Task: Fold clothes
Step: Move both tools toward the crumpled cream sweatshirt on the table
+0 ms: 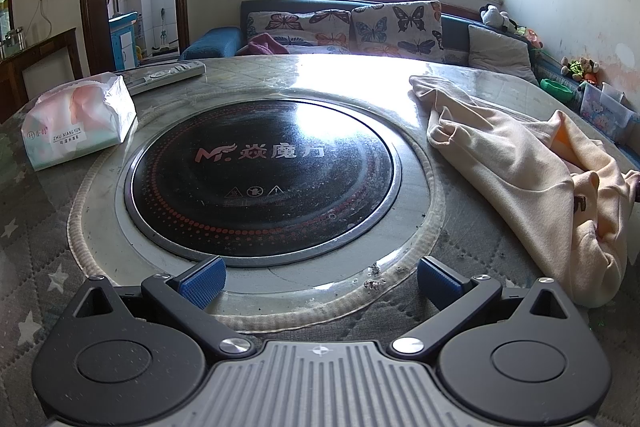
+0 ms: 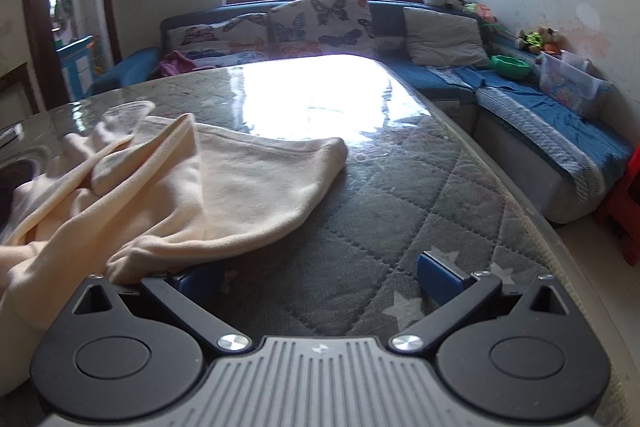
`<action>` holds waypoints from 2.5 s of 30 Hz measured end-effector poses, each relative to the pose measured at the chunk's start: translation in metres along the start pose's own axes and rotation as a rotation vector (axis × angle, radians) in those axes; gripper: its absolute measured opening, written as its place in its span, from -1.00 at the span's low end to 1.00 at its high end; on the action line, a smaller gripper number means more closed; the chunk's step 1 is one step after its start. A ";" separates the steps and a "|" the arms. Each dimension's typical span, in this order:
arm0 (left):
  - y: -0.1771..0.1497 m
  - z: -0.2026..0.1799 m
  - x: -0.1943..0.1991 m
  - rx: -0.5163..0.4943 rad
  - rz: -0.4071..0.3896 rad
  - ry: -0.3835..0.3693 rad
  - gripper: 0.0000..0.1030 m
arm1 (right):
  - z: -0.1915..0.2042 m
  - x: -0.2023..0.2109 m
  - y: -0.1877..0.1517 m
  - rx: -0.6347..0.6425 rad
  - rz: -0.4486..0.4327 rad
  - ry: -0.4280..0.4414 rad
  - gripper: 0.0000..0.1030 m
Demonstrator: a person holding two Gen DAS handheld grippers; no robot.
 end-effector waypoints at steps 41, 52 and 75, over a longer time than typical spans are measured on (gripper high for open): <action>-0.028 -0.109 0.065 -0.030 0.038 -0.033 1.00 | 0.065 0.071 -0.032 0.045 -0.108 0.143 1.00; -0.030 -0.112 0.075 -0.029 0.030 -0.035 1.00 | 0.073 0.080 -0.042 0.071 -0.089 0.150 1.00; -0.036 -0.118 0.071 -0.045 0.053 -0.029 1.00 | 0.077 0.078 -0.048 0.078 -0.065 0.153 1.00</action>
Point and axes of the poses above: each gripper's, at about its wrist camera, not at the fingertips, and x roughly against the way its jaws point, z to its left, y to its top, the point moved 10 cm from there along -x, roughly the way its jaws point, and after that the axes turned 3 degrees about -z, right-handed, at the moved point
